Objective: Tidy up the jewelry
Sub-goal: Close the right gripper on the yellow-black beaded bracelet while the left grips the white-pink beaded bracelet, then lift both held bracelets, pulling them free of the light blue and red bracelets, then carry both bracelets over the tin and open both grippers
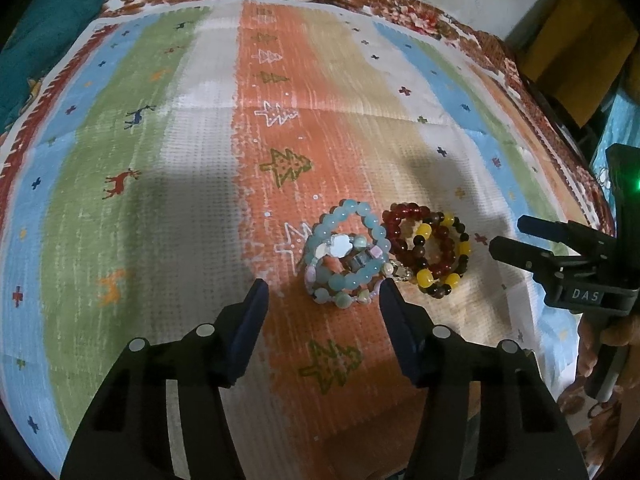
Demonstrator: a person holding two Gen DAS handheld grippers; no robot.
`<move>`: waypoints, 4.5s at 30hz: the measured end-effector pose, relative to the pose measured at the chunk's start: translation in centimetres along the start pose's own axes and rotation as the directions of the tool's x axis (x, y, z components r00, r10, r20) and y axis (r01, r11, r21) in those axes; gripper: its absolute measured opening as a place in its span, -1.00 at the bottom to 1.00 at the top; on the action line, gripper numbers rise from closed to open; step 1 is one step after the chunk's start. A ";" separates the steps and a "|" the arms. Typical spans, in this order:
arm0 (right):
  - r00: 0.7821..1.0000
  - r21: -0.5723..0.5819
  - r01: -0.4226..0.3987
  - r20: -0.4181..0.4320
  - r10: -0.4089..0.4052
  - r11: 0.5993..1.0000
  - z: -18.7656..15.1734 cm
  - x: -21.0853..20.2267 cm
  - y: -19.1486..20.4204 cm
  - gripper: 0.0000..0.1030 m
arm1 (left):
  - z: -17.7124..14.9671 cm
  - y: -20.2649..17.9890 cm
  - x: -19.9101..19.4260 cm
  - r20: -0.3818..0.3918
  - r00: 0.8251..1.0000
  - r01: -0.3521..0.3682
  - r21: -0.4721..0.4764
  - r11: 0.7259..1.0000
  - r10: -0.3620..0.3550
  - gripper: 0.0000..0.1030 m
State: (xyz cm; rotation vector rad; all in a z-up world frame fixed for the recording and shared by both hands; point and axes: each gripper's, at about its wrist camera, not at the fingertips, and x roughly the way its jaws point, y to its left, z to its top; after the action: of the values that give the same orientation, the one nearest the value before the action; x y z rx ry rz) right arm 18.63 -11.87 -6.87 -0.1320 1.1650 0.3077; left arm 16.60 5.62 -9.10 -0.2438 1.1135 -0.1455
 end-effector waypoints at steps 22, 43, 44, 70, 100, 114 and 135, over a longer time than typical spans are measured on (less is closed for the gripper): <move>0.997 0.006 -0.004 -0.075 0.004 1.000 1.0 3.9 -0.5 0.23 | 0.7 0.2 2.3 -0.049 0.999 0.001 0.013 1.000 0.000 -0.38; 0.998 -0.051 -0.035 -0.059 0.032 0.998 1.2 4.3 1.0 -0.79 | 1.0 0.0 2.5 -0.061 0.998 -0.014 0.026 1.000 0.015 -0.87; 0.998 -0.051 -0.035 -0.055 0.032 0.998 1.2 4.1 0.9 -0.79 | 1.1 0.0 2.2 -0.055 0.998 -0.009 0.021 1.000 0.010 -0.87; 0.993 -0.131 -0.096 0.063 0.105 0.987 -0.3 -3.1 3.8 -0.79 | 0.6 -1.0 -3.5 0.052 0.997 0.063 -0.026 0.998 -0.061 -0.87; 0.968 -0.188 -0.139 0.183 0.174 0.972 -2.9 -9.5 6.0 -0.79 | -1.2 -3.6 -8.7 0.147 0.989 -0.002 0.043 0.999 -0.004 -0.87; 0.948 -0.224 -0.162 0.236 0.214 0.961 -5.1 -12.6 6.7 -0.79 | -3.4 -5.4 -11.8 0.196 0.979 0.044 0.082 0.996 -0.060 -0.87; 0.936 -0.243 -0.196 0.241 0.255 0.950 -8.8 -14.5 6.8 -0.79 | -7.7 -7.5 -14.0 0.225 0.974 0.006 0.142 0.990 -0.038 -0.87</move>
State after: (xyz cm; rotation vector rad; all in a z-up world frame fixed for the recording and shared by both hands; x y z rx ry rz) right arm 3.56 -10.12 3.30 -0.1410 0.8726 0.6389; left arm 3.63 0.75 1.81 -0.1429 0.8692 -0.2098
